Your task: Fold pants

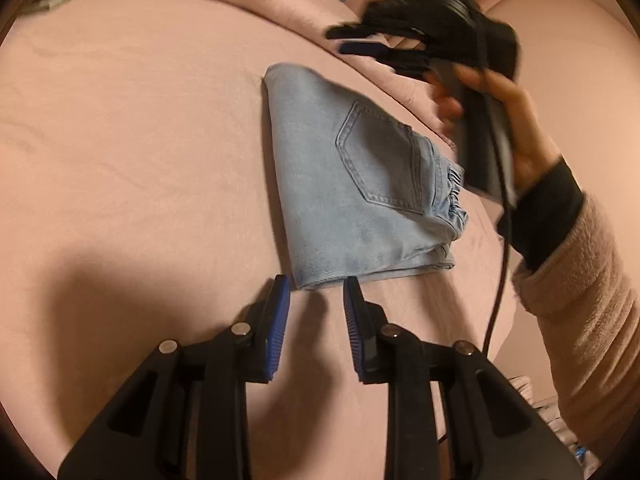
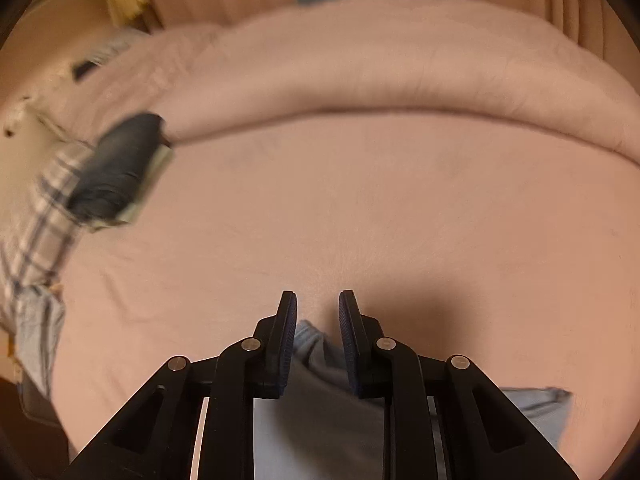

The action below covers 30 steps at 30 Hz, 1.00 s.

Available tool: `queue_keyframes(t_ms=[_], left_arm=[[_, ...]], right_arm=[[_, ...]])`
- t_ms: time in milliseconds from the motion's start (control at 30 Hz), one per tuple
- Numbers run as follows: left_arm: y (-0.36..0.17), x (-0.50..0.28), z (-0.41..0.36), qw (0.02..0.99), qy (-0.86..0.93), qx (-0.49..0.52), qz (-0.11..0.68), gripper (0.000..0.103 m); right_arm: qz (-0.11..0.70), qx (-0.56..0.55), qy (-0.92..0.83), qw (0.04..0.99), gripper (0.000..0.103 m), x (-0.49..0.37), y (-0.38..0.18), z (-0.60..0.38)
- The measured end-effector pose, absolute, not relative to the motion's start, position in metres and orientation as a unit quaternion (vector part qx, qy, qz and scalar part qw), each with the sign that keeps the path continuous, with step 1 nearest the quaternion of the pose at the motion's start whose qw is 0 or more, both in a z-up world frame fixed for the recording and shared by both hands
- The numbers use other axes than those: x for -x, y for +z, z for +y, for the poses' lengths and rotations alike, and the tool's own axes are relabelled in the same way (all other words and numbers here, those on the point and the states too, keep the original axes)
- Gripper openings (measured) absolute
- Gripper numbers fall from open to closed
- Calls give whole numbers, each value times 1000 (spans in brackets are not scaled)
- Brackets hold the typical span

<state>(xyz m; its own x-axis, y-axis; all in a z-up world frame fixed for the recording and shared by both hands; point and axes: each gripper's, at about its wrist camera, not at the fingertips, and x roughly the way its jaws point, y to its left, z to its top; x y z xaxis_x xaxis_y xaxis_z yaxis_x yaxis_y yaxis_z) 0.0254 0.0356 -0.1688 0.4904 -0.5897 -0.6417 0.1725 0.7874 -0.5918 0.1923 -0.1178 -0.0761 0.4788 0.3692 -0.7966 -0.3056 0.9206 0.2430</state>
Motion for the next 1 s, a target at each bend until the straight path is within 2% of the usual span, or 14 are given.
queue_keyframes(t_ms=[100,267,400,500,567,767,900,1000], left_arm=[[-151,-26,33,848,-228,226,422,28],[-138,-52,29,861,-224,214,403,28],[-140,-70,24,862,-230,197,407,28],[-152,-80,5,858,-231,169,427,28],[-164,-84,-3,855,-220,150,445,29],[-161,-83,5,856,-226,152,440,30],[-157,-75,11,858,-225,151,436,37],[-157,-71,9,860,-223,139,438,38]], right_arm=[[458,-12,206,864,22,-157,-62,-141],[456,24,217,863,22,-123,-69,-155],[433,65,222,871,22,-141,-69,-132],[447,83,219,863,22,-149,-90,-119],[487,110,205,842,22,-158,-128,-114],[470,52,220,853,22,-159,-114,-133],[434,3,227,872,22,-131,-85,-162],[418,-13,228,879,22,-102,-74,-188]])
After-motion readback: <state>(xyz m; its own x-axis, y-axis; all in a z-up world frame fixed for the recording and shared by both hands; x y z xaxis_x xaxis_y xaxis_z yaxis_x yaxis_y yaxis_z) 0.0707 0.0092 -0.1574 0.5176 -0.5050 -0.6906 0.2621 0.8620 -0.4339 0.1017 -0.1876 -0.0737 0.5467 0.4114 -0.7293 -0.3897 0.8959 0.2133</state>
